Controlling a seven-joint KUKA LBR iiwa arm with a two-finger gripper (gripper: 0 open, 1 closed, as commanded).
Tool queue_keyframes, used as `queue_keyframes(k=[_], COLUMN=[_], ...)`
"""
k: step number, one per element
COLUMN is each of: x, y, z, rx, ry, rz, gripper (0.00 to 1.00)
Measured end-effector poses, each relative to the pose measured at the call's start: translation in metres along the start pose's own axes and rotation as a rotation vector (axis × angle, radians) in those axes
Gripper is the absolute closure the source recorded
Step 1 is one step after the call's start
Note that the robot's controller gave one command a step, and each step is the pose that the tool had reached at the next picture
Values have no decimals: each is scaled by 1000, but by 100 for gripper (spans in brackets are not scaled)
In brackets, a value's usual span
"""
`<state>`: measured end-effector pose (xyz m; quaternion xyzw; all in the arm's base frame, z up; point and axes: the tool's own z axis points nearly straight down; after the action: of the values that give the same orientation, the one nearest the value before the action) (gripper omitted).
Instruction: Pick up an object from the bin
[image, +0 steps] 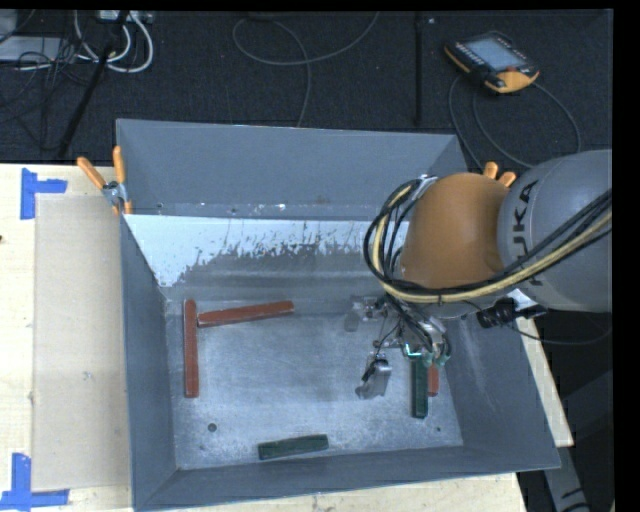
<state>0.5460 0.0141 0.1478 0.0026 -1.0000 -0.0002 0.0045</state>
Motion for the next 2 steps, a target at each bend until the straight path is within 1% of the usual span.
queue_keyframes(k=[1,2], x=[-2,-33], y=[0,-29], z=[-4,8], rx=[0,-1], ry=[-8,-12], rz=[0,-40], gripper=[0,0])
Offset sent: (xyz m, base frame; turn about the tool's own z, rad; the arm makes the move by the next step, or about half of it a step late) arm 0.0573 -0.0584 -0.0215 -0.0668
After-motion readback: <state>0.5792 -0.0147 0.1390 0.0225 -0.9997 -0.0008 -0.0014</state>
